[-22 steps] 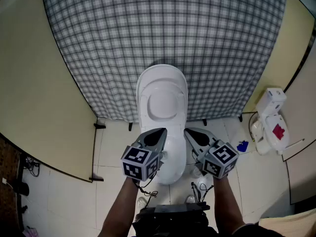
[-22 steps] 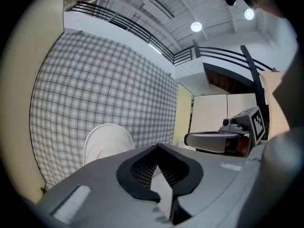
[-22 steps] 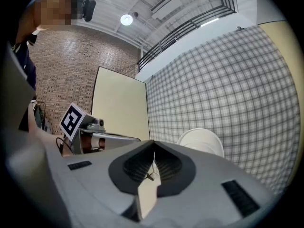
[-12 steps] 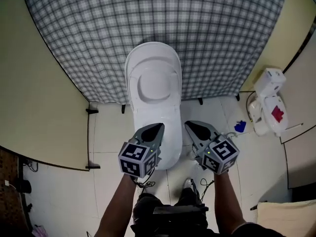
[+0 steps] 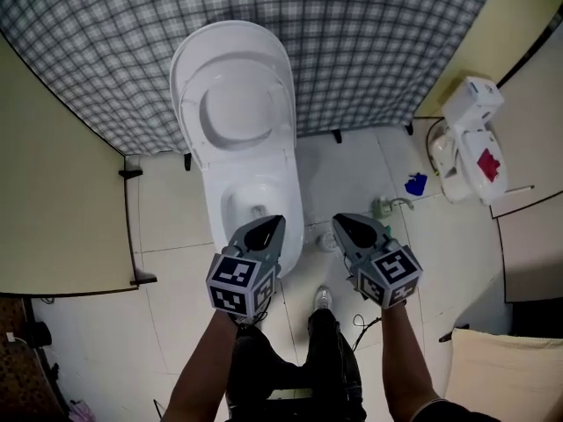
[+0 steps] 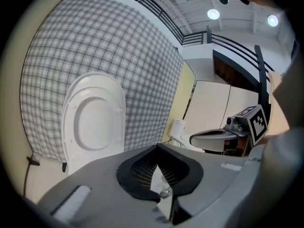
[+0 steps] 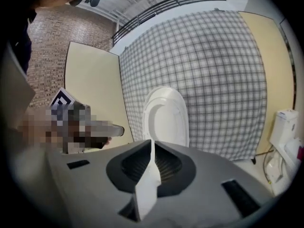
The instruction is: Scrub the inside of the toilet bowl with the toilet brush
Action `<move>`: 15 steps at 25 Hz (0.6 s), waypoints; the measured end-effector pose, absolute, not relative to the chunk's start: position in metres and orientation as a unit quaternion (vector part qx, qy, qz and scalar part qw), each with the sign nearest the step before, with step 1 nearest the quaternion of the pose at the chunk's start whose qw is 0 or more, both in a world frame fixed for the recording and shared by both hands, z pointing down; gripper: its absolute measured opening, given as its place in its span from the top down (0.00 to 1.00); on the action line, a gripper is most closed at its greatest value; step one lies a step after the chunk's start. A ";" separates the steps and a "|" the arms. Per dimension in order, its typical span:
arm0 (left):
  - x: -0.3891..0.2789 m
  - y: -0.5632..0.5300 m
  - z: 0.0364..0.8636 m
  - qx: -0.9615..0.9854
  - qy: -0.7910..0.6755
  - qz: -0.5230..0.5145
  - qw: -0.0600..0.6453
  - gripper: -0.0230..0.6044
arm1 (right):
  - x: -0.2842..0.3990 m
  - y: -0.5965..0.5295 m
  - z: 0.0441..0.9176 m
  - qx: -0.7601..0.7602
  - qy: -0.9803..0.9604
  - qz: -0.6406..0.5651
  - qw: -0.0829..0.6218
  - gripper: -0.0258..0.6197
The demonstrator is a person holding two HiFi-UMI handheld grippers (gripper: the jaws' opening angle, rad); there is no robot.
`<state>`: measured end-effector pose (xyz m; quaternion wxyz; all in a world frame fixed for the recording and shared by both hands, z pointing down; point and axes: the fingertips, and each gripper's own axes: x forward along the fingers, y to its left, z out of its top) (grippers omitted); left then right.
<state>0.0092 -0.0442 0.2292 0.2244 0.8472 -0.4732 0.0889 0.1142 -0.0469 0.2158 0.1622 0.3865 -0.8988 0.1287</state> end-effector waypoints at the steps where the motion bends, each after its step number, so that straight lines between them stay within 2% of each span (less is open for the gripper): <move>1: 0.015 -0.046 0.242 0.847 -0.470 0.092 0.231 0.95 | 0.120 -0.048 0.230 0.389 -0.895 0.133 0.171 0.91; 15: 0.082 -0.040 0.427 0.836 -0.432 0.144 0.308 0.95 | 0.216 -0.047 0.450 0.432 -0.827 0.196 0.302 0.90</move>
